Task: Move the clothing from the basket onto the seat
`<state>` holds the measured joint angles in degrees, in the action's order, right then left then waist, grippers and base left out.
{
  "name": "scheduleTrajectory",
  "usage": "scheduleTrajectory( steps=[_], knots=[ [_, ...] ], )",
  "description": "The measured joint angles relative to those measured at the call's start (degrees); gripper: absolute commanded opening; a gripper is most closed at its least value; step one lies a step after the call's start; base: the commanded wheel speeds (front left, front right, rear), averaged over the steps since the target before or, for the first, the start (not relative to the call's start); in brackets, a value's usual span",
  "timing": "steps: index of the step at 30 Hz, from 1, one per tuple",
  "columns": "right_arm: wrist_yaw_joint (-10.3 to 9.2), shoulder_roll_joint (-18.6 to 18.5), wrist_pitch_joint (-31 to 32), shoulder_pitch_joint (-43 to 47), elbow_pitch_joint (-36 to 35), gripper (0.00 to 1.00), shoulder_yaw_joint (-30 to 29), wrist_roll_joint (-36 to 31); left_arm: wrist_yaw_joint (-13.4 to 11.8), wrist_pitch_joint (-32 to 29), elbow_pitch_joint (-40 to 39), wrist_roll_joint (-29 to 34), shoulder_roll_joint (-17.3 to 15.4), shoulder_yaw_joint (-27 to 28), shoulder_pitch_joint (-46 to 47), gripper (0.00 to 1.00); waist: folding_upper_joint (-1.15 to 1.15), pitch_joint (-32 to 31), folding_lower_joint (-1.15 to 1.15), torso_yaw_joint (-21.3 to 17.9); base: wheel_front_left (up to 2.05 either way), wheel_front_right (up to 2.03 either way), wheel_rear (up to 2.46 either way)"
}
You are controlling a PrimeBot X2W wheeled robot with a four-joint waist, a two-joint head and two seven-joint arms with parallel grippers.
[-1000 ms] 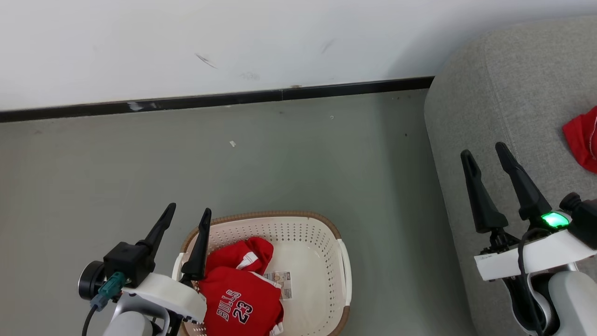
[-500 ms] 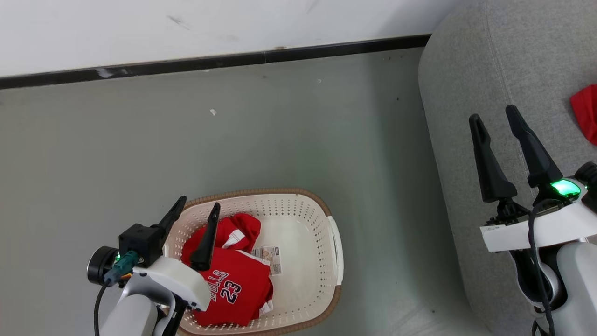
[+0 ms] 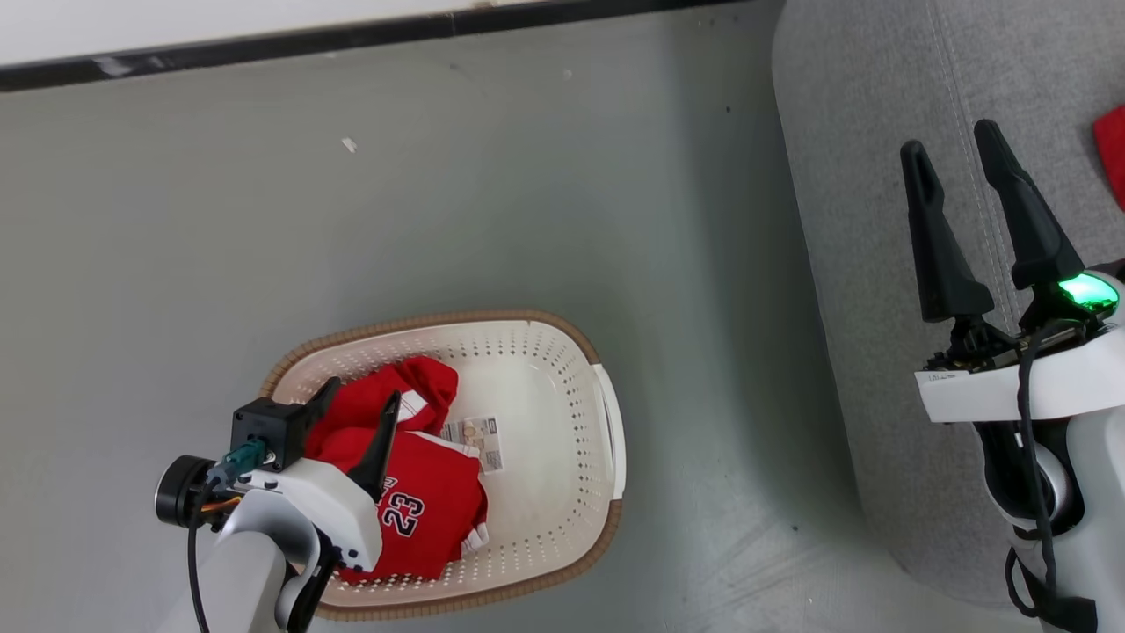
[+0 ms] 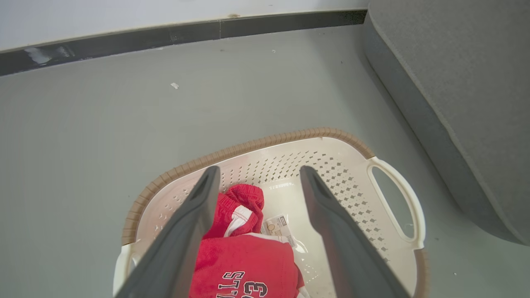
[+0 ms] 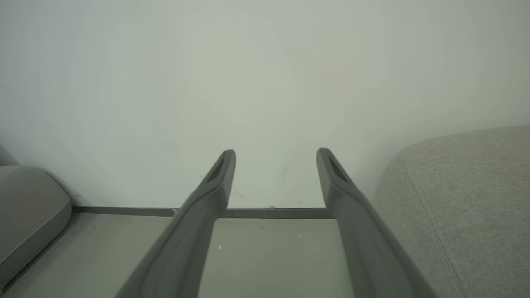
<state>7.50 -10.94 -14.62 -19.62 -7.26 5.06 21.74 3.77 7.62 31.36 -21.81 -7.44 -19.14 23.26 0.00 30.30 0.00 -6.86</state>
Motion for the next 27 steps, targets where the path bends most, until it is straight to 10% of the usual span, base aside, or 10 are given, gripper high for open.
scheduleTrajectory(
  steps=[27],
  knots=[
    [0.0, 2.1, 0.0, -7.8, -2.9, 1.0, 1.5, 0.5, 1.0, -4.6, 15.8, 3.0, -1.6, -1.6, 13.1, 1.0, 0.0, 13.3, 0.0, -6.5, 0.0, 0.0, 0.0]
  ],
)
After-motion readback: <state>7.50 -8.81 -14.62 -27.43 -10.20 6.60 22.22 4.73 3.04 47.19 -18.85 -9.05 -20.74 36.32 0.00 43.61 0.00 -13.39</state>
